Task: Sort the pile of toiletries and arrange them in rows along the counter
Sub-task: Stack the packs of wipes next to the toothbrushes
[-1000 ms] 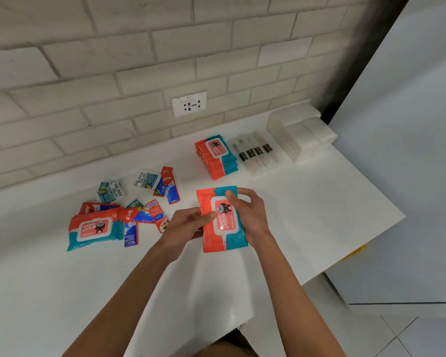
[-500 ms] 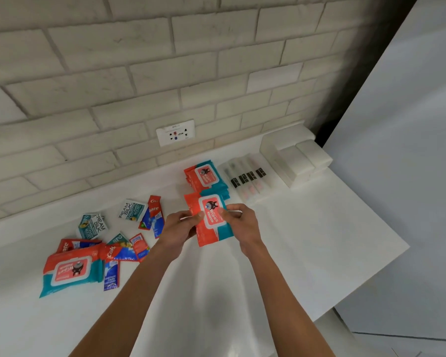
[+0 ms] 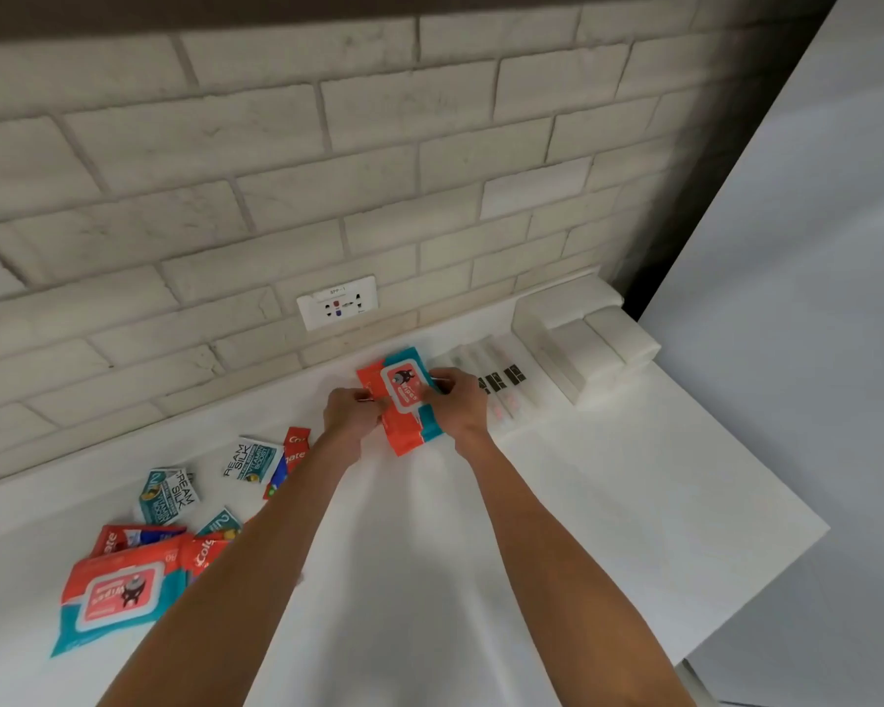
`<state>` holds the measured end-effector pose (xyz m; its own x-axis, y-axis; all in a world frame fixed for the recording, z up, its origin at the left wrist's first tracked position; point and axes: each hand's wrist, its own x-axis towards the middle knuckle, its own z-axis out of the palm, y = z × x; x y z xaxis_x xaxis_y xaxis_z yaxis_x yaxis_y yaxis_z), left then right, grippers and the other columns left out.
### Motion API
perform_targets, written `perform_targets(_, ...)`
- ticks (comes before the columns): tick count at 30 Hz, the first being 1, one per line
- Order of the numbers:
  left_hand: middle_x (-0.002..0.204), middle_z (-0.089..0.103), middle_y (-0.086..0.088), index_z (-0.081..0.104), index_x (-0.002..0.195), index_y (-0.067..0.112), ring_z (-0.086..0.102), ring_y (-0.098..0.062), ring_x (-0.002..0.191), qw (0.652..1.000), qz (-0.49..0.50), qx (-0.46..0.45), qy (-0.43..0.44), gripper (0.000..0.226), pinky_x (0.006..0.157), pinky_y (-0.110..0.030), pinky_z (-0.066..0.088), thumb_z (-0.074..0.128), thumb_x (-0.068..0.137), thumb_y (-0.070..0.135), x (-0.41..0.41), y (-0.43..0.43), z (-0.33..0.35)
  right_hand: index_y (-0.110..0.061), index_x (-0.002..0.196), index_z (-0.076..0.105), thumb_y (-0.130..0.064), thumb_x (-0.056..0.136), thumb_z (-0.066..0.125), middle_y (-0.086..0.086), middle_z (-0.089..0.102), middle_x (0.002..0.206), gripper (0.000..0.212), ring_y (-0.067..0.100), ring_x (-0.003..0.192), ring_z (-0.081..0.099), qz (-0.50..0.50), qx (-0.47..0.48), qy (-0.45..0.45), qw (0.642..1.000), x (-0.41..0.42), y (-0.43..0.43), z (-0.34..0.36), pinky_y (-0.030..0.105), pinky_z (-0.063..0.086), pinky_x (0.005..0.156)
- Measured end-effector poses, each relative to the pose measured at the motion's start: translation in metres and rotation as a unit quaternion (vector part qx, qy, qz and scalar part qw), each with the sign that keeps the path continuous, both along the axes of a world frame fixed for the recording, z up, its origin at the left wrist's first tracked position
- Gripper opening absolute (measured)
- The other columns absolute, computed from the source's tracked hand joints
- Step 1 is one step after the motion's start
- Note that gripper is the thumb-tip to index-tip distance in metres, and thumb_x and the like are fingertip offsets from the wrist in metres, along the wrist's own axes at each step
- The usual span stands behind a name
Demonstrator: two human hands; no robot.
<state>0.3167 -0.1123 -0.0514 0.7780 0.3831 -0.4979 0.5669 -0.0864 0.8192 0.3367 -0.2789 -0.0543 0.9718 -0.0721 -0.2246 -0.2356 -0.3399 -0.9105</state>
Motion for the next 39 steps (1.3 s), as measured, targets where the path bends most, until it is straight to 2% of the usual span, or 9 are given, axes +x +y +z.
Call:
perform_targets(3, 0.097, 0.073, -0.005, 0.07, 0.098, 0.011, 0.07, -0.02, 0.083, 0.998, 0.002, 0.065, -0.003, 0.017, 0.07, -0.032, 0.06, 0.081, 0.086, 0.016, 0.005, -0.005, 0.011, -0.019, 0.131, 0.07, -0.025, 0.097, 0.077, -0.004, 0.076, 0.121, 0.035, 0.012, 0.101, 0.073, -0.007, -0.011, -0.014, 1.0, 0.013, 0.005, -0.001, 0.034, 0.064, 0.088)
perform_targets(6, 0.099, 0.066, -0.005, 0.067, 0.111, 0.011, 0.061, -0.018, 0.084, 0.993, -0.016, 0.12, -0.004, 0.023, 0.056, -0.022, 0.043, 0.076, 0.09, 0.016, 0.008, -0.01, 0.013, -0.021, 0.129, 0.071, -0.021, 0.1, 0.072, -0.002, 0.077, 0.123, 0.029, 0.013, 0.102, 0.074, 0.001, -0.02, -0.026, 0.999, 0.022, 0.009, -0.006, 0.036, 0.064, 0.091)
perform_targets(11, 0.12, 0.069, -0.01, 0.062, 0.125, 0.012, 0.064, -0.02, 0.096, 0.987, -0.031, 0.154, -0.03, 0.041, 0.072, -0.028, 0.053, 0.08, 0.089, 0.017, 0.005, -0.015, 0.013, -0.018, 0.128, 0.074, -0.016, 0.103, 0.066, -0.001, 0.076, 0.124, 0.026, 0.013, 0.108, 0.071, 0.028, -0.072, -0.057, 0.995, 0.027, 0.012, -0.013, 0.032, 0.06, 0.098)
perform_targets(16, 0.113, 0.07, -0.005, 0.065, 0.12, 0.012, 0.069, -0.021, 0.099, 0.972, -0.06, 0.197, -0.111, 0.027, 0.089, -0.037, 0.057, 0.074, 0.094, 0.017, -0.006, -0.018, 0.015, -0.02, 0.126, 0.073, -0.017, 0.106, 0.062, -0.003, 0.075, 0.122, 0.023, 0.01, 0.105, 0.068, 0.056, -0.113, -0.073, 0.989, 0.027, 0.014, -0.02, 0.031, 0.057, 0.097)
perform_targets(21, 0.116, 0.073, -0.009, 0.069, 0.118, 0.009, 0.071, -0.025, 0.101, 0.96, -0.09, 0.217, -0.154, 0.023, 0.09, -0.034, 0.055, 0.07, 0.098, 0.021, -0.012, -0.02, 0.015, -0.02, 0.126, 0.07, -0.012, 0.106, 0.056, 0.0, 0.074, 0.119, 0.025, 0.014, 0.103, 0.072, 0.064, -0.135, -0.083, 0.985, 0.024, 0.018, -0.027, 0.031, 0.061, 0.09)
perform_targets(27, 0.115, 0.074, -0.009, 0.069, 0.121, 0.013, 0.072, -0.025, 0.1, 0.952, -0.11, 0.245, -0.149, 0.025, 0.089, -0.03, 0.054, 0.061, 0.103, 0.029, -0.009, -0.024, 0.001, -0.02, 0.13, 0.058, -0.033, 0.111, 0.049, 0.001, 0.068, 0.126, 0.025, 0.021, 0.106, 0.069, 0.137, -0.174, -0.122, 0.968, 0.012, 0.019, -0.022, 0.035, 0.06, 0.087)
perform_targets(31, 0.121, 0.071, -0.007, 0.062, 0.13, 0.018, 0.071, -0.023, 0.102, 0.939, -0.141, 0.291, -0.118, 0.035, 0.09, -0.037, 0.058, 0.058, 0.103, 0.04, -0.007, -0.02, -0.01, -0.023, 0.148, 0.043, -0.039, 0.106, 0.058, 0.005, 0.063, 0.139, 0.047, 0.029, 0.115, 0.069, 0.177, -0.242, -0.125, 0.946, 0.011, 0.018, -0.024, 0.05, 0.062, 0.094)
perform_targets(35, 0.127, 0.065, -0.007, 0.053, 0.139, 0.021, 0.068, -0.026, 0.108, 0.932, -0.151, 0.313, -0.103, 0.046, 0.092, -0.044, 0.059, 0.058, 0.101, 0.046, -0.01, -0.021, -0.013, -0.023, 0.152, 0.036, -0.038, 0.104, 0.065, 0.007, 0.061, 0.14, 0.058, 0.031, 0.121, 0.066, 0.184, -0.287, -0.121, 0.932, 0.01, 0.019, -0.025, 0.052, 0.058, 0.101)
perform_targets(39, 0.129, 0.062, -0.008, 0.045, 0.143, 0.021, 0.066, -0.026, 0.11, 0.915, -0.178, 0.353, -0.082, 0.051, 0.094, -0.046, 0.06, 0.054, 0.101, 0.049, -0.012, -0.022, -0.011, -0.02, 0.158, 0.03, -0.031, 0.103, 0.067, 0.008, 0.049, 0.158, 0.067, 0.035, 0.147, 0.047, 0.196, -0.33, -0.121, 0.916, 0.011, 0.019, -0.031, 0.053, 0.039, 0.122)
